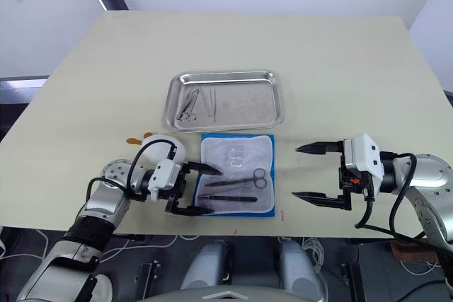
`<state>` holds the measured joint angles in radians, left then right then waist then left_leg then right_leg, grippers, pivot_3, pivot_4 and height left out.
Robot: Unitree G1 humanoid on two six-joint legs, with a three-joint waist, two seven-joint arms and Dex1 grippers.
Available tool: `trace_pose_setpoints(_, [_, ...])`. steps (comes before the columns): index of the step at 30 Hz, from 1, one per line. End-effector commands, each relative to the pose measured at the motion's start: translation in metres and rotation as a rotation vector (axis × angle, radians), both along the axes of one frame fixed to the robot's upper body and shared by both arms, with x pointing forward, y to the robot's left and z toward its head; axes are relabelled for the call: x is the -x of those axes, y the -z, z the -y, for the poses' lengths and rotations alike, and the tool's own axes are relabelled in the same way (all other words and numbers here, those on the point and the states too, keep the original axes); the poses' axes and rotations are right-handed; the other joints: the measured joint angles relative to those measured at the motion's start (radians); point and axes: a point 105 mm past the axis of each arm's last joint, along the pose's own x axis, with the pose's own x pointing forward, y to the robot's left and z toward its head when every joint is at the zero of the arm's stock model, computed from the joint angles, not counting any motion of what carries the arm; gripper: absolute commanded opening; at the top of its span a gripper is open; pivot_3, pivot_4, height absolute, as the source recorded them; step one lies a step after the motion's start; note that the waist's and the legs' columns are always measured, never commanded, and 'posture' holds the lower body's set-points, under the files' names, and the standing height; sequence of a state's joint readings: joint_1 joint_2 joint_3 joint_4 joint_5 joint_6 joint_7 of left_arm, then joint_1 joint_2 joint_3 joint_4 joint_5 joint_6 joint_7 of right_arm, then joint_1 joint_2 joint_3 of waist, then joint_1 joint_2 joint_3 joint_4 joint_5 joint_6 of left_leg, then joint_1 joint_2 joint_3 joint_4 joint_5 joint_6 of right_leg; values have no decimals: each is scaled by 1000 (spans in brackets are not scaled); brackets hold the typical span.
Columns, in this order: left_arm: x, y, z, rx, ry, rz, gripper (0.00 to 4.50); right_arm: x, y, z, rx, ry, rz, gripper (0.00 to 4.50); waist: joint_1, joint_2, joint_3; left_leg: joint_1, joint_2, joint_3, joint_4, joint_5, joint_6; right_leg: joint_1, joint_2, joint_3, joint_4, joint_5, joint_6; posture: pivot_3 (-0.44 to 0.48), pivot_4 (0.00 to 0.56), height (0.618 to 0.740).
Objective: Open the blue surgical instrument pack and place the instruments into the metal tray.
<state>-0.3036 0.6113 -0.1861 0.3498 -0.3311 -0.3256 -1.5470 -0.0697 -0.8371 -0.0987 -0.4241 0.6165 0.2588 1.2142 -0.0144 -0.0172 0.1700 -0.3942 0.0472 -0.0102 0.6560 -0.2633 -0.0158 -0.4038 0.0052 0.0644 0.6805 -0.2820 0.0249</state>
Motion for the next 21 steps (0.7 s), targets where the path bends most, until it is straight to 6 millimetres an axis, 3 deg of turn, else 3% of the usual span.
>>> trace_pose_setpoints(1, [8, 23, -3, -59, -9, -93, 4466, 4, -15, -9, -24, -40, 59, 4500, 0, 1, -1, 0, 0, 0, 0, 0, 0, 0, 0, 0, 0, 0, 0, 0, 150, 740])
trace_pose_setpoints(8, [6, 27, 0, -76, -12, -104, 4466, 2, -16, -24, -40, -67, 56, 4500, 0, 4, -3, 0, 0, -1, 4, 0, 0, 2, 0, 0, 0, 1, 1, 0, 150, 740])
trace_pose_setpoints(14, [5, 28, 4, -74, -17, -112, 4466, -12, 3, -46, 2, -8, 35, 4500, 0, 7, -5, 0, 0, -1, 7, 0, 0, 3, 0, -1, 0, 1, 1, 0, 150, 740])
trace_pose_setpoints(21, [8, 32, 3, -92, -11, -145, 4466, -41, 34, -72, 169, 65, 72, 4500, 2, 8, -6, 0, 0, -1, 9, 0, 1, 3, 0, -1, 1, 1, 2, 0, 150, 740])
